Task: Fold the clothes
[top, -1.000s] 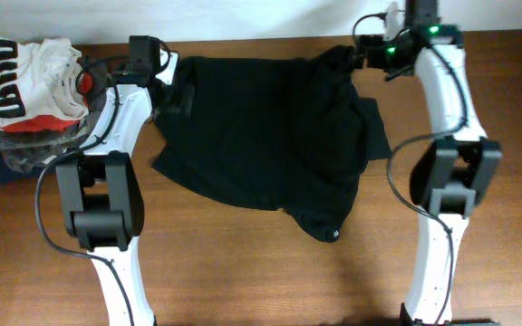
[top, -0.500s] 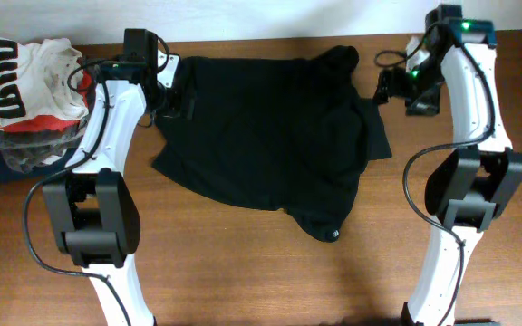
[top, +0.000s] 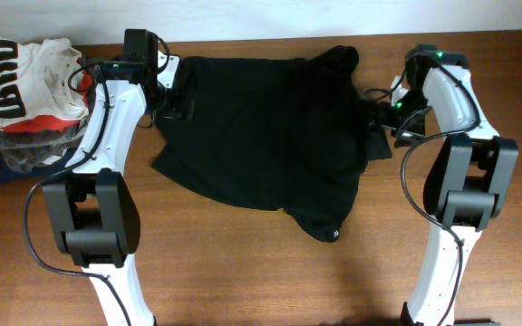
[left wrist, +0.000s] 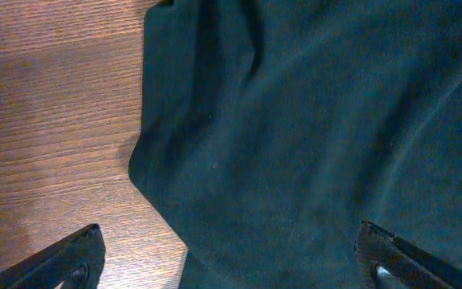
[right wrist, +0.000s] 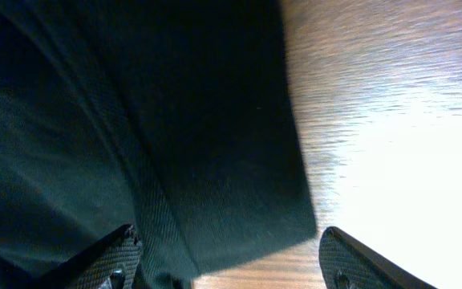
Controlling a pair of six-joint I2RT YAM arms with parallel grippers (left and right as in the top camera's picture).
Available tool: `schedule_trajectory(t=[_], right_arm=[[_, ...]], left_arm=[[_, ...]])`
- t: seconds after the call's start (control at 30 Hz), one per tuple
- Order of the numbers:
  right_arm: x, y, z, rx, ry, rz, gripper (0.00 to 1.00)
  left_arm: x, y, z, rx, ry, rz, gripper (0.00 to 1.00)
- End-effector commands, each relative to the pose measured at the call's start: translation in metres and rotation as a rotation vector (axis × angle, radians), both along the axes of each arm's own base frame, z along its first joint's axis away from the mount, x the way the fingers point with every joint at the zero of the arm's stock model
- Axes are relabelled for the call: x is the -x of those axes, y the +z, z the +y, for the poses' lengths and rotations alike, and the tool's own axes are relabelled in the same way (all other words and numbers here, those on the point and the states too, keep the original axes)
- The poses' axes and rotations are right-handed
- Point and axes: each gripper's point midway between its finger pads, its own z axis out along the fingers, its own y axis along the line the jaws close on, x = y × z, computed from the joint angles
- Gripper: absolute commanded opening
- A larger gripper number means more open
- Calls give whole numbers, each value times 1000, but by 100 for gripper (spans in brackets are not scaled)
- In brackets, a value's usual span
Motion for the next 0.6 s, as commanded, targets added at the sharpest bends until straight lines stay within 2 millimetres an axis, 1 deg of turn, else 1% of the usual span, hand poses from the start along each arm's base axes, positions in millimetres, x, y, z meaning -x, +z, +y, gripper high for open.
schedule_trajectory(t=[0.0,0.07,0.17,0.2,0.23,0.27,0.33,0.4,0.57], right_arm=[[4,-17,14,29,42,17,75],[4,-22,15,55,56,16,70],[7,-29,13,106,45,28,58],[8,-31,10,128,32,35,51],[10,-32,6,150,20,43,47],[11,-33,3,169,11,49,40],[15,-33,-5,211,-4,65,33],[17,-32,-11,239,-13,77,29],[19,-32,-31,275,-58,86,28]], left_arm=[[-3,15,-1,18,6,-32,99],[-3,15,-1,18,6,-32,99],[-3,15,-1,18,6,-32,99],[-3,15,-1,18,6,-32,99],[-3,15,-1,18,6,-32,99],[-3,15,-1,18,6,-32,99],[-3,15,-1,18,6,-32,99],[-3,15,-1,18,6,-32,99],[-3,15,0,14,6,-32,99]])
